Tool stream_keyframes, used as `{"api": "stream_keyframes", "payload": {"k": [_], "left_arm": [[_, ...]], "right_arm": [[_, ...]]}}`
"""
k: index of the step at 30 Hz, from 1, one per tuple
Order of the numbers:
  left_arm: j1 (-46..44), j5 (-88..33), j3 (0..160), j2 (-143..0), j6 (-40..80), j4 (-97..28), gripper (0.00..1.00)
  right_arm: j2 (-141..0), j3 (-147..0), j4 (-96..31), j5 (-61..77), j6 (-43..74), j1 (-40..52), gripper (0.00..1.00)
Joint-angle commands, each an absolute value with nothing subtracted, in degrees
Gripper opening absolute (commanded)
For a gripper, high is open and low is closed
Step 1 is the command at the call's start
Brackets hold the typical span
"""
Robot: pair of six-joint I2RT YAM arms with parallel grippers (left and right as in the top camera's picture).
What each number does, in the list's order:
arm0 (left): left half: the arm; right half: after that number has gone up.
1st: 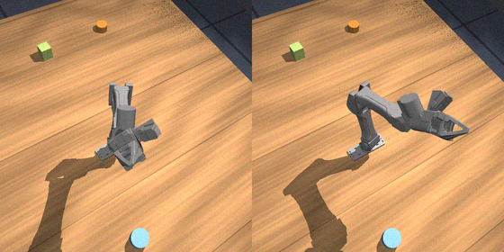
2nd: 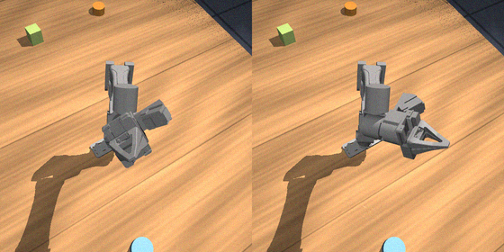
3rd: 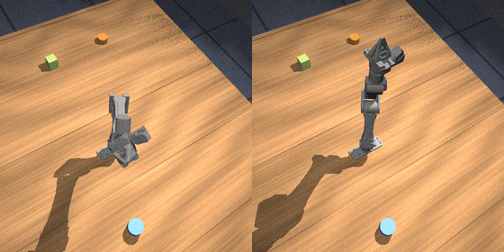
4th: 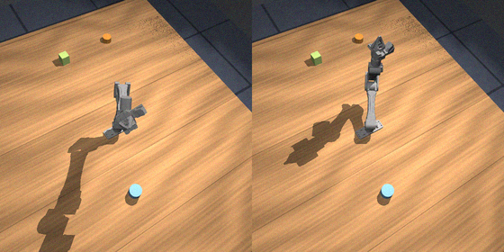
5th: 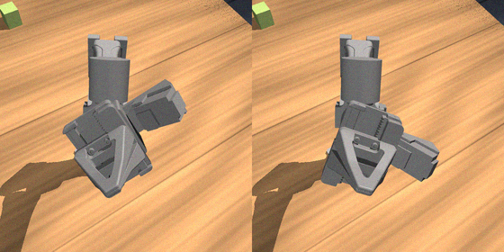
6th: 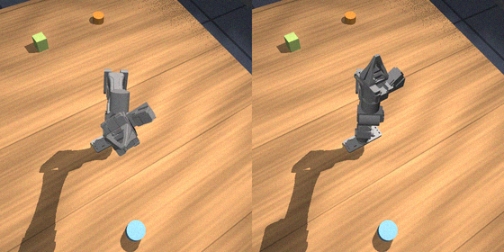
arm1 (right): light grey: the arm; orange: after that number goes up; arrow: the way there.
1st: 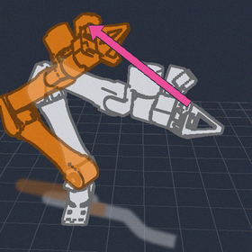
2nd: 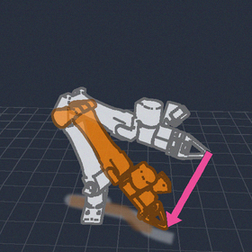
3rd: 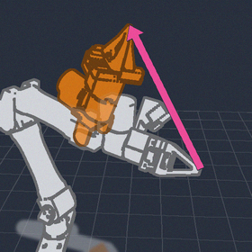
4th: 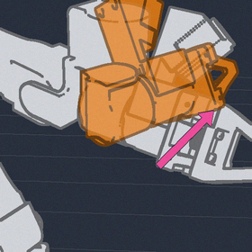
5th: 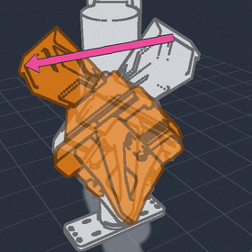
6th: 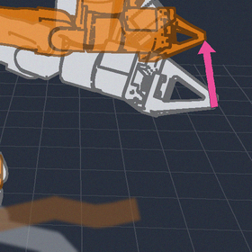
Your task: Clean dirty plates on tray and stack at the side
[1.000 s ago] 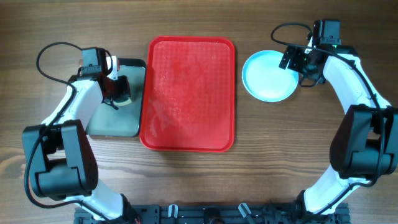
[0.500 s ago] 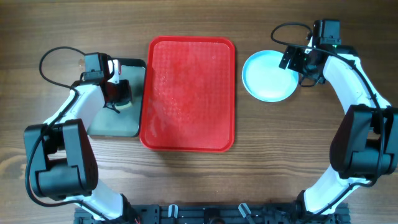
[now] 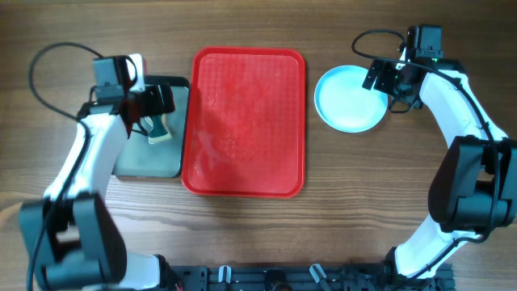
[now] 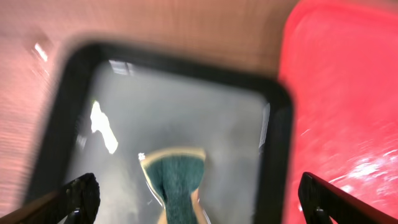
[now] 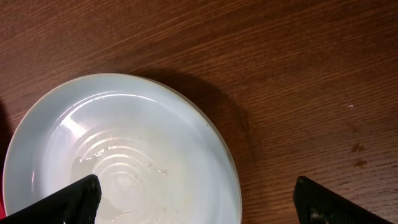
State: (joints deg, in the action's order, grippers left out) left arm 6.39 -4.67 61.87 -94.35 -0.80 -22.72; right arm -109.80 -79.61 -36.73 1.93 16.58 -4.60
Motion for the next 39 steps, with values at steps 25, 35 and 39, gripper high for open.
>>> {"api": "stream_keyframes", "payload": {"k": [25,35,39], "left_arm": [[6.55,-5.72,63.29,-90.02,-0.86,-23.77,1.00],[6.55,-5.72,63.29,-90.02,-0.86,-23.77,1.00],[6.55,-5.72,63.29,-90.02,-0.86,-23.77,1.00]], "right_arm": [[-108.55,-78.98,-36.45,2.79,16.69,-4.89,1.00],[-108.55,-78.98,-36.45,2.81,16.67,-4.84,1.00],[-108.53,-78.98,-36.42,2.79,16.69,-4.69,1.00]]}}
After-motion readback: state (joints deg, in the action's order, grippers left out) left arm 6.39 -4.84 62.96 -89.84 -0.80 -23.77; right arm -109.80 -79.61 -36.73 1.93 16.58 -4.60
